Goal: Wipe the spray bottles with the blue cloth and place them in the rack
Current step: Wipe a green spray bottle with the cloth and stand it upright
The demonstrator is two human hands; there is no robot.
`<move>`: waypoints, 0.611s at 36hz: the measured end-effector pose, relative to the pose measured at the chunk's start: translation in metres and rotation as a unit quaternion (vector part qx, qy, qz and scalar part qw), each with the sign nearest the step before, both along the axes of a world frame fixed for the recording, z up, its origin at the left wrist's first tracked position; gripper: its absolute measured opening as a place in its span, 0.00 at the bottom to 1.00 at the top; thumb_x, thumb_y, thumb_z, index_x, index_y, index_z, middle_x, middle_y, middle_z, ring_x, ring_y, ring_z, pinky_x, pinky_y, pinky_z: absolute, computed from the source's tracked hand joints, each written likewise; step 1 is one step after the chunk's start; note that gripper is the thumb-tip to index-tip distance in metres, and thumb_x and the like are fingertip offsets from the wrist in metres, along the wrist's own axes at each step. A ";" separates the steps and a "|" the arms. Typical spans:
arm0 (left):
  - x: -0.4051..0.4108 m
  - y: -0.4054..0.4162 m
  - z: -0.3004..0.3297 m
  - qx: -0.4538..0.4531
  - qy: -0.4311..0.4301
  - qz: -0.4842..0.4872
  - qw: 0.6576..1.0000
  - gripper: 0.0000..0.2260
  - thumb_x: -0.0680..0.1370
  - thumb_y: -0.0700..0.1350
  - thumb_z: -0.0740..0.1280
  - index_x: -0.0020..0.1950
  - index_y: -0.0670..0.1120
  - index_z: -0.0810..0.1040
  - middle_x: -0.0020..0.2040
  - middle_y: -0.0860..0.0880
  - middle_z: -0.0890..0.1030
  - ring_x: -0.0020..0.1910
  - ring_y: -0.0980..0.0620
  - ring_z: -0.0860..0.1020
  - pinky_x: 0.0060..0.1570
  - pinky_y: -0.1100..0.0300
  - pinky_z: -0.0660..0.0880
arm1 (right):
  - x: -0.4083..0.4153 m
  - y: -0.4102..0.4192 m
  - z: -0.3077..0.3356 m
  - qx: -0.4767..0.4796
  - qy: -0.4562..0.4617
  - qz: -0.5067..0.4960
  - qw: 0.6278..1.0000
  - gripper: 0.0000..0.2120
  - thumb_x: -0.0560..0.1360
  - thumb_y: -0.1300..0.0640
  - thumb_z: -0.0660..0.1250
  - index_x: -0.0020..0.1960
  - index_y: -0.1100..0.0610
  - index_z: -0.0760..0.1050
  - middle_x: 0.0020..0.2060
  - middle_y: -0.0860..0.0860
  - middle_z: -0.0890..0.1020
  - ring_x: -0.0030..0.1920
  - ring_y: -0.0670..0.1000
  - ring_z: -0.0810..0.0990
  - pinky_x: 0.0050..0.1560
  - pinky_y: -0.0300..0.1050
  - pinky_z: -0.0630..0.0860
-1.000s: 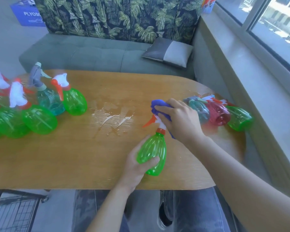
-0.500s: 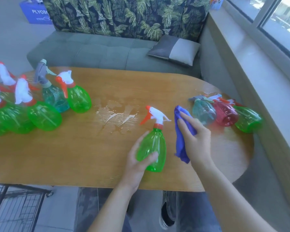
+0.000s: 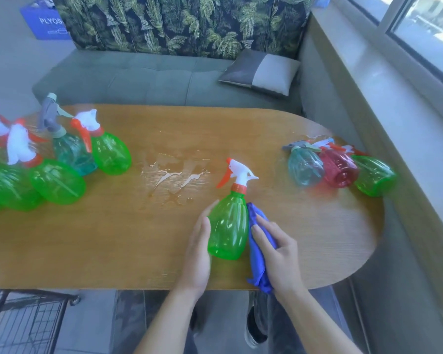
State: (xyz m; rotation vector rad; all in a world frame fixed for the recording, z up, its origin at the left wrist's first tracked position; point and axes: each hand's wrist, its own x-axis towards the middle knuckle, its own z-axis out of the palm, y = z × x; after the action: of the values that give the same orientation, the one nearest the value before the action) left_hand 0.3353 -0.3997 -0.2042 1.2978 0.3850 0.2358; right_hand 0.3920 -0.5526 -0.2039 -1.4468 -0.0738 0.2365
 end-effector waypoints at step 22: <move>-0.003 -0.002 -0.003 0.016 -0.030 -0.008 0.999 0.25 0.82 0.61 0.65 0.79 0.59 0.73 0.79 0.51 0.75 0.80 0.46 0.70 0.81 0.34 0.62 | -0.006 -0.002 -0.003 -0.018 -0.031 0.002 0.999 0.13 0.78 0.55 0.71 0.61 0.51 0.86 0.47 0.49 0.84 0.50 0.47 0.82 0.54 0.37 0.76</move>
State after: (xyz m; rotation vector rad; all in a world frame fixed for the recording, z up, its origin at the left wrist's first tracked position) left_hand 0.3328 -0.4014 -0.2076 1.3223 0.3207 0.2673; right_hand 0.3855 -0.5543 -0.2067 -1.4901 -0.1222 0.1974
